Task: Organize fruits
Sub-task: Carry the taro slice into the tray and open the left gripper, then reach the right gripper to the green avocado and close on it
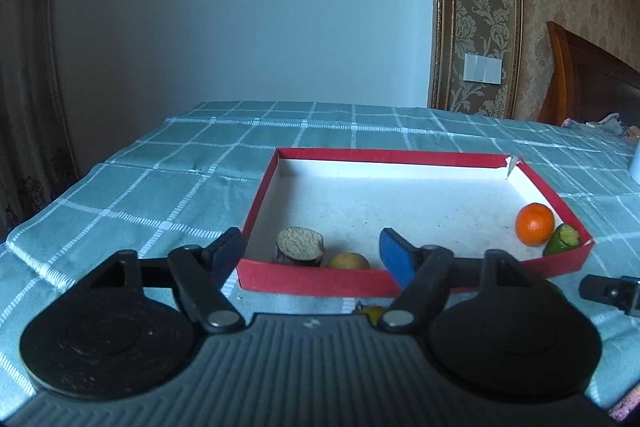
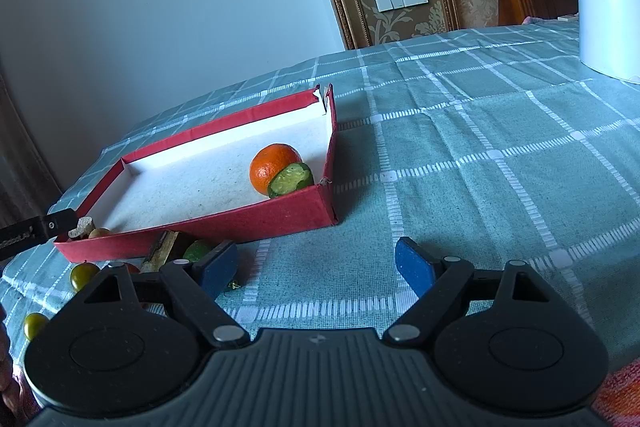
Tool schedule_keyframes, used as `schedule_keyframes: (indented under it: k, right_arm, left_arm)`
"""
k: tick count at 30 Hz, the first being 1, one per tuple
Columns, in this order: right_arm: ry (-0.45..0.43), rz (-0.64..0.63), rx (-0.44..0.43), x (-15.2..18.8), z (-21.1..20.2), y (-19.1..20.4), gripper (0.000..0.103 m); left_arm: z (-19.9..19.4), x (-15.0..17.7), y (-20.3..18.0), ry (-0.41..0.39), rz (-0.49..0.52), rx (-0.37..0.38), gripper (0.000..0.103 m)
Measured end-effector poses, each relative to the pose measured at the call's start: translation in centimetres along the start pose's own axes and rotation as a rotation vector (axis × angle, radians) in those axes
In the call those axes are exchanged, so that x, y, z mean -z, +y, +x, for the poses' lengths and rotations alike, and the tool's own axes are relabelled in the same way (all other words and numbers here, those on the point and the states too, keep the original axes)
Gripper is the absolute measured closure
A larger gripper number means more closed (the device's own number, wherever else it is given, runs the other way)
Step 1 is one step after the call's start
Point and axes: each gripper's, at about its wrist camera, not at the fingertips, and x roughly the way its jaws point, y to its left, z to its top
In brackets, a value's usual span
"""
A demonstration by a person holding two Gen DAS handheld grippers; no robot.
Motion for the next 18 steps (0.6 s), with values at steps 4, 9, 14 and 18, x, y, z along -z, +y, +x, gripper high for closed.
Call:
schedule_keyframes:
  k: [4, 9, 14, 18]
  right_arm:
    - [-0.003, 0.009, -0.007, 0.0, 0.0, -0.1, 0.017]
    - [-0.003, 0.01, -0.008, 0.0, 0.0, -0.1, 0.017]
    - [-0.002, 0.006, -0.005, 0.0, 0.0, -0.1, 0.017]
    - [-0.002, 0.005, -0.005, 0.0, 0.0, -0.1, 0.017]
  left_arm:
    - [-2.4, 1.8, -0.9, -0.022, 0.031, 0.018, 0.022]
    - [-3.2, 3.6, -1.3, -0.03, 0.053, 0.029, 0.017]
    - [-3.1, 3.7, -0.5, -0.035, 0.007, 0.058, 0.008]
    - [-2.9, 3.6, 0.4, -0.039, -0.043, 0.069, 0.007]
